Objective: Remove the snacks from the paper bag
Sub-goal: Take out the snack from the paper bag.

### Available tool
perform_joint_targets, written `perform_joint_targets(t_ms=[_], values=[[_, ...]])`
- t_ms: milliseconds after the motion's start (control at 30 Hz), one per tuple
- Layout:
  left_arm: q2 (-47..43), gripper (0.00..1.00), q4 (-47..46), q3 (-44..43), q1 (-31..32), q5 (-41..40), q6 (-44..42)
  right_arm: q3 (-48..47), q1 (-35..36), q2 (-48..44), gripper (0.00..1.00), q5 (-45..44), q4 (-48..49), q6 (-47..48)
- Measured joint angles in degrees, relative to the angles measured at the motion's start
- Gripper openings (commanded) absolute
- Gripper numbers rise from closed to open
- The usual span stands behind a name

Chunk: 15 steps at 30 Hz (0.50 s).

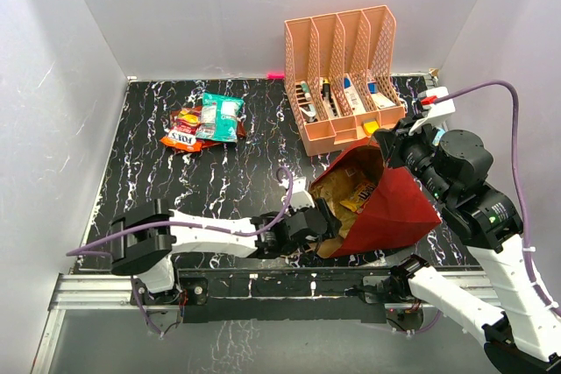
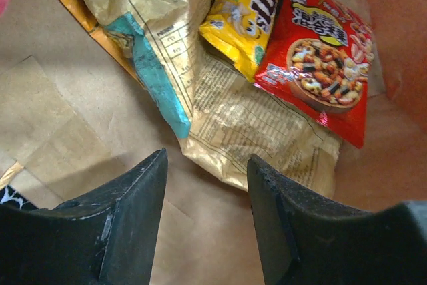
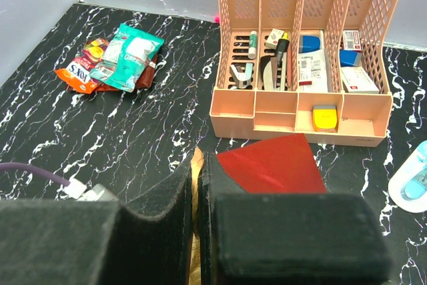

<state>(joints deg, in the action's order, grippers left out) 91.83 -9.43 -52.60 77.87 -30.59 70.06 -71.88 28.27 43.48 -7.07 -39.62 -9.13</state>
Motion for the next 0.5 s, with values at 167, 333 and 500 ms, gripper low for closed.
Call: perform_joint_targets(t_ms=[167,333,500], values=[[4.1,0.51,-1.2,-0.3,-1.6,2.7,3.3,0.0,0.0,0.0,0.07,0.0,0.0,0.0],[7.7,0.45,-2.1,-1.0,-3.7,6.1,4.8,0.0,0.0,0.0,0.07,0.0,0.0,0.0],[10.0,0.42,-6.4,-0.9,-5.4,8.5,4.0,0.0,0.0,0.0,0.07,0.0,0.0,0.0]])
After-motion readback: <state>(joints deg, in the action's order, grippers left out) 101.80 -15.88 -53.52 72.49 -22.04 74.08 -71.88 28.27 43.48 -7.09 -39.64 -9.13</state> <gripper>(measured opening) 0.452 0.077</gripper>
